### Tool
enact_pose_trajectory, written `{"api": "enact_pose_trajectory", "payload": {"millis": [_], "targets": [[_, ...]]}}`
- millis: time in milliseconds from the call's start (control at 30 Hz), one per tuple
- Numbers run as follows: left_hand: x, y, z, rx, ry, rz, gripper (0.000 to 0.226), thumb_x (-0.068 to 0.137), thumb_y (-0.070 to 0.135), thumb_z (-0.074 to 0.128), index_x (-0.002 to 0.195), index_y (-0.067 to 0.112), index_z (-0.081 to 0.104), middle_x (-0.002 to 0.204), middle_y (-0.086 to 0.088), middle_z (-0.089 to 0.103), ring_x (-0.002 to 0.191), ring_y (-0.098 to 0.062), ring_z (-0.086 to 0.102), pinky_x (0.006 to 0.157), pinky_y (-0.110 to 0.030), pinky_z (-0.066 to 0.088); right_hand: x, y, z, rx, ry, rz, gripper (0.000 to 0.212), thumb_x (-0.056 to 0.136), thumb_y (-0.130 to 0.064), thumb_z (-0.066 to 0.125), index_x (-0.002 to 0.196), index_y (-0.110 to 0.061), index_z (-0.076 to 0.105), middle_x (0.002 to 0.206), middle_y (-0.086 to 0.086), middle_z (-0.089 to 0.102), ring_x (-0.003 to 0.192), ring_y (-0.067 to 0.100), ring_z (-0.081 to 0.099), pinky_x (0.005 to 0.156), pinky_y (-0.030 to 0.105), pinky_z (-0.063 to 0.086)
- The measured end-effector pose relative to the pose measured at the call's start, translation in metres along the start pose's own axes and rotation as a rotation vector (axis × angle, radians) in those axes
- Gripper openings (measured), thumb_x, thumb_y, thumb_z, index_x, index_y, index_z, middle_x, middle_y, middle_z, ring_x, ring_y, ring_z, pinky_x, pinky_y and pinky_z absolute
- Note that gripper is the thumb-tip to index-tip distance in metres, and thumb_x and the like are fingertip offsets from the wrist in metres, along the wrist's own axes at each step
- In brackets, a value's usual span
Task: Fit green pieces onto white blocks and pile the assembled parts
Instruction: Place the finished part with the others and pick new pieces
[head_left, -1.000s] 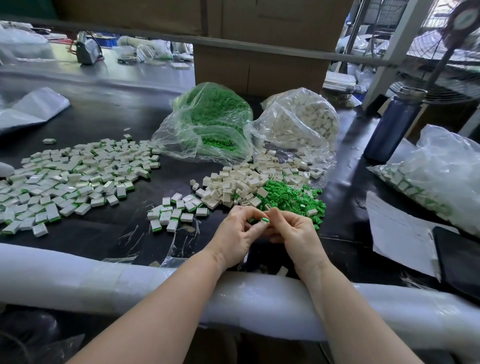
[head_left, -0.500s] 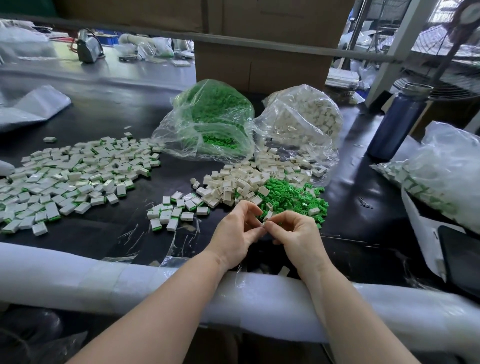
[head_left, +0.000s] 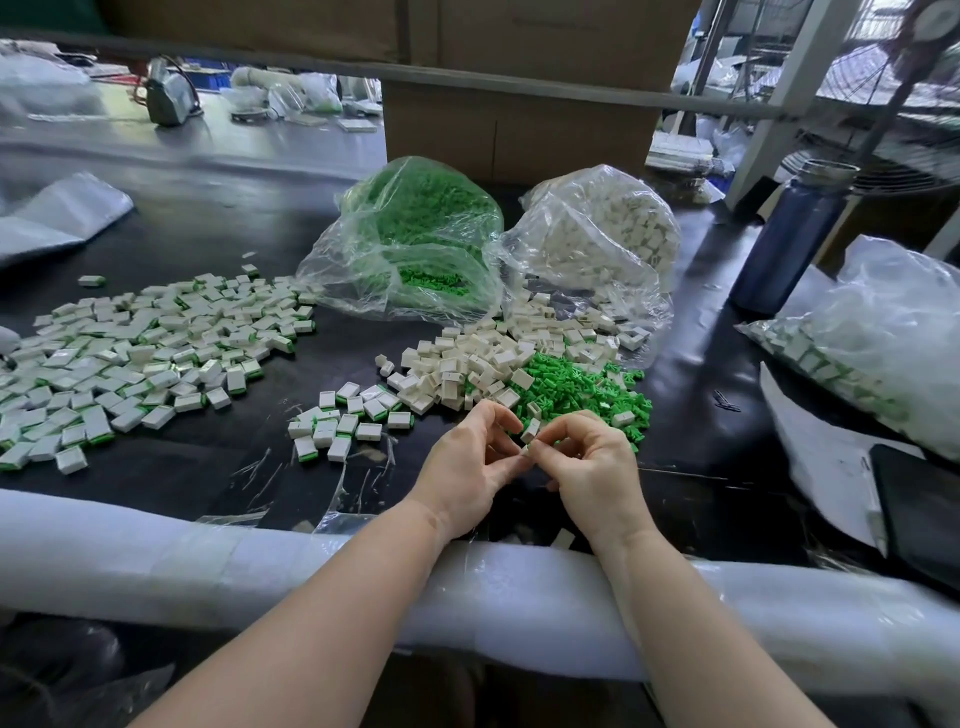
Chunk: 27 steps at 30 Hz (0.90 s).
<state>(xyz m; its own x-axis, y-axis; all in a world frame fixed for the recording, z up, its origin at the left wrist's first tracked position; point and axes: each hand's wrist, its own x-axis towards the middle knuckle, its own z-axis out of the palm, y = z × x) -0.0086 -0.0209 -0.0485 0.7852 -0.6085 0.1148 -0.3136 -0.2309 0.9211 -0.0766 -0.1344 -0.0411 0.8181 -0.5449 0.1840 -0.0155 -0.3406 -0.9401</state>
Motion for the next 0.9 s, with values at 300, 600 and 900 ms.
{"api": "enact_pose_trajectory", "payload": {"millis": [300, 600, 900], "targets": [[0.000, 0.002, 0.000, 0.050, 0.057, -0.006, 0.023, 0.083, 0.011, 0.068, 0.097, 0.021, 0.053, 0.075, 0.004, 0.058, 0.066, -0.009, 0.053, 0.073, -0.025, 0.049, 0.003, 0.004, -0.003, -0.113, 0.120, 0.002, 0.023, 0.083, -0.009, 0.066, 0.066, -0.022, 0.058, 0.079, 0.010, 0.060, 0.065, 0.025, 0.054, 0.066, 0.041, 0.051], [0.001, 0.001, -0.011, 0.124, 0.502, -0.105, 0.019, 0.089, 0.005, 0.058, 0.098, 0.017, 0.069, 0.106, -0.006, 0.057, 0.090, -0.019, 0.060, 0.082, -0.019, 0.048, 0.008, 0.013, -0.012, -0.137, 0.347, 0.122, 0.009, 0.086, -0.016, 0.064, 0.077, -0.014, 0.063, 0.084, 0.007, 0.065, 0.078, 0.019, 0.057, 0.070, 0.027, 0.043], [0.002, -0.001, -0.010, 0.381, 0.530, -0.288, 0.039, 0.088, 0.015, 0.059, 0.123, 0.000, 0.053, 0.129, -0.012, 0.031, 0.120, -0.027, 0.033, 0.094, -0.018, 0.025, 0.011, 0.017, -0.014, -0.223, 0.363, 0.176, 0.009, 0.085, -0.010, 0.062, 0.078, -0.015, 0.064, 0.093, 0.010, 0.065, 0.079, 0.019, 0.056, 0.068, 0.024, 0.038]]}}
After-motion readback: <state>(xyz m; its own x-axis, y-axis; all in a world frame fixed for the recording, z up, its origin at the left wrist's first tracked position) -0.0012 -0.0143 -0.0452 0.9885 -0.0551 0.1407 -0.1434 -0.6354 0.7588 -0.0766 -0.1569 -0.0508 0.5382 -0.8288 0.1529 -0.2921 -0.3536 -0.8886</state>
